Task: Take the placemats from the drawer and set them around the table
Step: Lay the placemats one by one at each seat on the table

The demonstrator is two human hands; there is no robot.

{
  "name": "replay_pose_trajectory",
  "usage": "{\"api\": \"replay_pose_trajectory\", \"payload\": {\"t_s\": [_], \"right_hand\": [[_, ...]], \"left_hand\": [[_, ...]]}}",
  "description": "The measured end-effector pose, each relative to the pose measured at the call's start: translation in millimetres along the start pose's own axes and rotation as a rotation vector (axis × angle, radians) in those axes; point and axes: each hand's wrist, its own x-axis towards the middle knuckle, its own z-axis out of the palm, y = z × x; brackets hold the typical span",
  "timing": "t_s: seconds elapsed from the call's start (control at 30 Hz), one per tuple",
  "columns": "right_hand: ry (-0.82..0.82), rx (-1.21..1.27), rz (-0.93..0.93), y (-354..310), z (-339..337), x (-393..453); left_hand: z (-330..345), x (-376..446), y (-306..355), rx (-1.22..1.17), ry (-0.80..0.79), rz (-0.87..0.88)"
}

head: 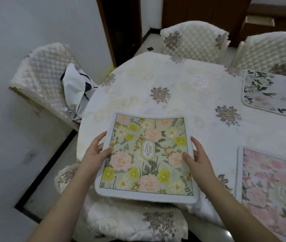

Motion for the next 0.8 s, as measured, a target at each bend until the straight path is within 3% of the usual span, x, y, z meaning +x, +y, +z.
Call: {"api": "replay_pose_trajectory", "payload": {"t_s": [0.4, 0.8], "right_hand": [[0.238, -0.005, 0.157, 47, -3, 8], [0.493, -0.083, 0.294, 72, 0, 10]], "left_hand": [[53, 75, -10, 0.207, -0.247, -0.066], [75, 116, -38, 0.371, -0.349, -0.017]]}}
